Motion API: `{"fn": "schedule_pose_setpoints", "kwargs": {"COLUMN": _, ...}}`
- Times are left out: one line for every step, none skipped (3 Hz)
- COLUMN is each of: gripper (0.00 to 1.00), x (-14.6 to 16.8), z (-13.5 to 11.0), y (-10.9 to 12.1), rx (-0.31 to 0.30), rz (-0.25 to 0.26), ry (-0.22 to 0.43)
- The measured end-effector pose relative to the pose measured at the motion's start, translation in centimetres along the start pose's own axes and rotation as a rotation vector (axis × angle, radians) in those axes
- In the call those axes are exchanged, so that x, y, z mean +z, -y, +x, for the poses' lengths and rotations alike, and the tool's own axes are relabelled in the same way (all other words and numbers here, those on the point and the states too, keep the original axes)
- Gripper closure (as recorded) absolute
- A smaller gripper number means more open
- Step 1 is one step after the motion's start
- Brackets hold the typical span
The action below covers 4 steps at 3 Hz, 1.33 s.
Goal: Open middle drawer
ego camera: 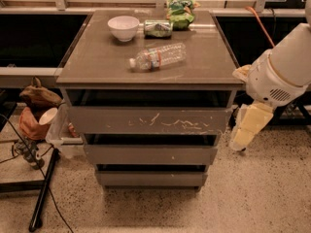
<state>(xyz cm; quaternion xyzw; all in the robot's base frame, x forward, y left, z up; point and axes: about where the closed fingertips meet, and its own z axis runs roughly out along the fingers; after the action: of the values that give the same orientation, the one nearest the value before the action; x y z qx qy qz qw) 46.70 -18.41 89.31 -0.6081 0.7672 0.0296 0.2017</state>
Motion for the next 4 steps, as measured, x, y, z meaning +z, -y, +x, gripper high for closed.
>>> {"fn": "schedule_pose_setpoints", "kwargs": {"gripper": 0.00, "x": 0.0, "z": 0.0, "y": 0.0, "rx": 0.000, "rz": 0.000, "ry": 0.000}}
{"fn": "schedule_pose_setpoints", "kwargs": {"gripper": 0.00, "x": 3.0, "z": 0.2, "y": 0.0, "rx": -0.001, "rz": -0.001, "ry": 0.044}}
{"fn": "schedule_pose_setpoints", "kwargs": {"gripper": 0.00, "x": 10.3, "z": 0.6, "y": -1.2, "rx": 0.013, "rz": -0.022, "ry": 0.093}}
{"fn": "schedule_pose_setpoints", "kwargs": {"gripper": 0.00, "x": 16.8, "z": 0.2, "y": -1.9, "rx": 0.007, "rz": -0.013, "ry": 0.128}}
